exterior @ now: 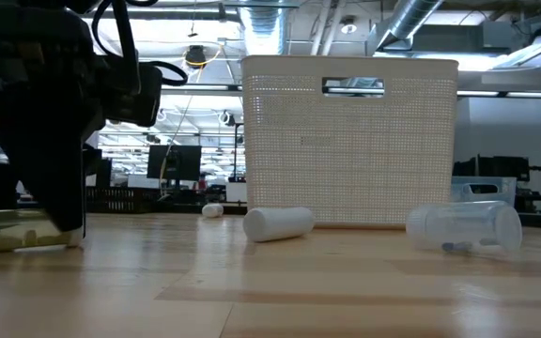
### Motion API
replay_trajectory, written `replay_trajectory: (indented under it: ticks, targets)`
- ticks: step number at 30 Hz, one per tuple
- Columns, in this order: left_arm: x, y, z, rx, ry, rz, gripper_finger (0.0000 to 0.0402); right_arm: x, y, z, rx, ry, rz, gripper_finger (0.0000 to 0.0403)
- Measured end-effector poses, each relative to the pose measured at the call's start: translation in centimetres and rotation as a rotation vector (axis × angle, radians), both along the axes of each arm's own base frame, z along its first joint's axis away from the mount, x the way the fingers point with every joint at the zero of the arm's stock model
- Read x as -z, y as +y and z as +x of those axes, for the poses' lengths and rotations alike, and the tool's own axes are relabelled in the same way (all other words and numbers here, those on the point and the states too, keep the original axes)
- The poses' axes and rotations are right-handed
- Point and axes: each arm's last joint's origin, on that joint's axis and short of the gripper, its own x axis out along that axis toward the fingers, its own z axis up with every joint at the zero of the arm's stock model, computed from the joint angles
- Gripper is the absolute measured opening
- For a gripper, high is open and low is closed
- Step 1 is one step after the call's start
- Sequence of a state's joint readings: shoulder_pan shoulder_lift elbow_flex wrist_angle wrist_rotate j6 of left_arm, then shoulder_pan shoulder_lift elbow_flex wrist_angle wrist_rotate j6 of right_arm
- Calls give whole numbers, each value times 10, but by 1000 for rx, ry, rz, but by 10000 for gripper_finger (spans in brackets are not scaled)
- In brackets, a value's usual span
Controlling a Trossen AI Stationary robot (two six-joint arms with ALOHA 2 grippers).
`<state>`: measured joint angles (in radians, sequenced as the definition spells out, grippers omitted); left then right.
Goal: Pick & place medical supplies in basket/bin
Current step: Put the yellow bottle in the black bin
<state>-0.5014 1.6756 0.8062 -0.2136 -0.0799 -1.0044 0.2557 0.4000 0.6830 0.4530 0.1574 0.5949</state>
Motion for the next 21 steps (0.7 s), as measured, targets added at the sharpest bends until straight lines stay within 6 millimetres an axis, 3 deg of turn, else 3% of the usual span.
replay_trajectory:
  ticks: [11,15,21]
  targets:
    - [-6,2,-2,-7,7,-6,118,0,0,0,-5,0,6,227]
    - [-26,14,-11,-41,-3,26,117,0,0,0,-12,-1,14,227]
    - [-75,49,-32,-172,-106,115,117,0,0,0,-11,-6,15,227]
